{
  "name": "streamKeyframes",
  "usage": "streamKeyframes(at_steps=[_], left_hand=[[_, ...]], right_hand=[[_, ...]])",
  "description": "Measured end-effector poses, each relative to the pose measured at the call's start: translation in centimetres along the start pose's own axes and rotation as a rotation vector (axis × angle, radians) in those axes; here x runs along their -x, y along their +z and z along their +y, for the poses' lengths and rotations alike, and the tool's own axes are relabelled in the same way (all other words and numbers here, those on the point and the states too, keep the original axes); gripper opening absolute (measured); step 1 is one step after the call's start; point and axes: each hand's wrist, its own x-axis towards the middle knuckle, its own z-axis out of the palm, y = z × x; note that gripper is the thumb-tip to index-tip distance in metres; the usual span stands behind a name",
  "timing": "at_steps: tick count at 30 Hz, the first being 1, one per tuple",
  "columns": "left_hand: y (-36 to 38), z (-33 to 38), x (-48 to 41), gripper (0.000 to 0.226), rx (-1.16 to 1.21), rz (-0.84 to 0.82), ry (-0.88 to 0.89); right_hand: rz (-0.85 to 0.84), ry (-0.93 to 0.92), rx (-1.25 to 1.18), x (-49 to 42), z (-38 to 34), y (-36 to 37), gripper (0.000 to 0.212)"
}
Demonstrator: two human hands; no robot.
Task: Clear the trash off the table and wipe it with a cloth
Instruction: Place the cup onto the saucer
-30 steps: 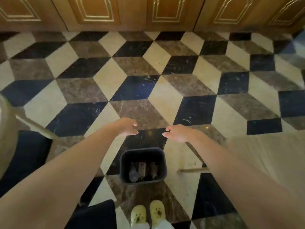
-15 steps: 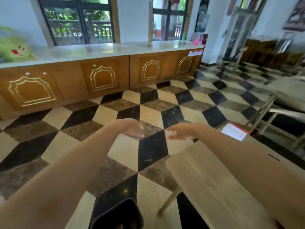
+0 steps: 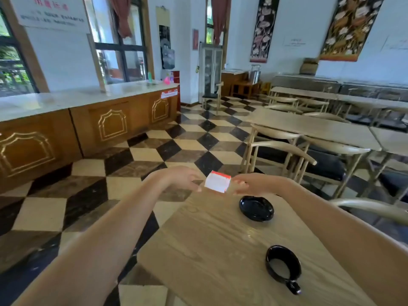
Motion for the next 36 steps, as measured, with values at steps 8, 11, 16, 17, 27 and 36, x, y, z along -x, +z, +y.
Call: streamKeyframes(at_steps=[8, 11, 16, 17, 27, 36], left_hand=[[4.9, 7.0, -6.3, 0.056, 0.064, -0.119, 0.138], [6.6, 9.7, -8.1, 0.053, 0.072, -0.175, 0.185], [9.6, 12.4, -12.0, 0.056, 0.028, -0.229, 0.25], [10.2, 12.7, -12.8, 0.056, 0.026, -0.24, 0.268], [15.3, 15.3, -17.7, 0.056, 0.063, -0.397, 0.411], [22.0, 14.1, -18.4, 0.051, 0.191, -0.595, 0.354]], right_hand=[[0.053, 0.166, -0.219, 4.6, 9.1, 2.7, 0.061], [0.092, 0.213, -0.293, 6.2, 11.2, 3.9, 0.059], [0.141, 0.327, -0.392, 7.4, 14.6, 6.8, 0.054], [0.134, 0.367, -0.428, 7.6, 15.2, 7.5, 0.058], [0.155, 0.682, -0.645, 9.0, 18.3, 13.5, 0.06], [0.086, 0.831, -0.82, 8.5, 16.8, 21.3, 0.055]])
